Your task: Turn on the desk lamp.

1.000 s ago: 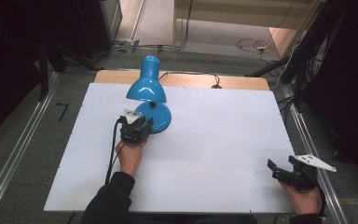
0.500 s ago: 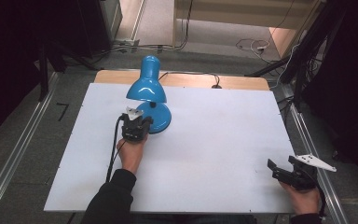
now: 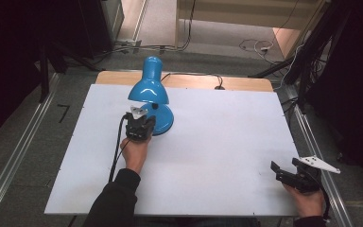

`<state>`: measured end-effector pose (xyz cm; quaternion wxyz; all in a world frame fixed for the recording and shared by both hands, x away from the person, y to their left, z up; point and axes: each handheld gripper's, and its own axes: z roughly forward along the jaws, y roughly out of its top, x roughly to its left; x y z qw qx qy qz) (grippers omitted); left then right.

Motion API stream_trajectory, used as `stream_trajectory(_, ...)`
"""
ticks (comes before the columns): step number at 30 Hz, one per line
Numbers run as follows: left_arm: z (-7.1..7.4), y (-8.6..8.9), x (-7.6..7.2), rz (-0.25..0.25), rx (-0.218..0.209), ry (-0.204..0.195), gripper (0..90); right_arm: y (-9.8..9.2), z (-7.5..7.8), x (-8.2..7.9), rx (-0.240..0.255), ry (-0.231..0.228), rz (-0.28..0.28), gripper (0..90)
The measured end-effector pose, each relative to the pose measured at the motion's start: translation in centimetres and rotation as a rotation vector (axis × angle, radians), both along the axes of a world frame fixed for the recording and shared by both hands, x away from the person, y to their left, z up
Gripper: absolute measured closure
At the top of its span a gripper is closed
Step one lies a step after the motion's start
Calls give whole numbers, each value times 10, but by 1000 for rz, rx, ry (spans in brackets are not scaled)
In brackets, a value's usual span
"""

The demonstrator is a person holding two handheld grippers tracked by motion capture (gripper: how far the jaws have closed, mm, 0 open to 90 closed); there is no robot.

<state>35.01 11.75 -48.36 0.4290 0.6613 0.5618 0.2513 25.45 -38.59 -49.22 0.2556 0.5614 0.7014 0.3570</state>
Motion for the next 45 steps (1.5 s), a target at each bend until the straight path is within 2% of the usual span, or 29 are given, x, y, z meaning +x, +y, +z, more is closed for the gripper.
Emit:
stream_trajectory(5, -1, -1, 1, 4, -12, -10, 900, 0, 0, 0, 2, 1, -2, 118)
stream_trajectory(23, -11, -1, 8, 20, 24, 15, 900, -1, 0, 0, 7, 0, -2, 118)
stream_trajectory(28, -13, -2, 9, 24, 44, 6, 900, -1, 0, 0, 10, 0, -4, 118)
stream_trajectory(37, -16, -2, 11, 28, 21, 33, 900, -2, 0, 0, 11, -1, -6, 118)
stream_trajectory(45, -17, -2, 10, 22, 27, 26, 900, -2, 0, 0, 13, 1, -7, 118)
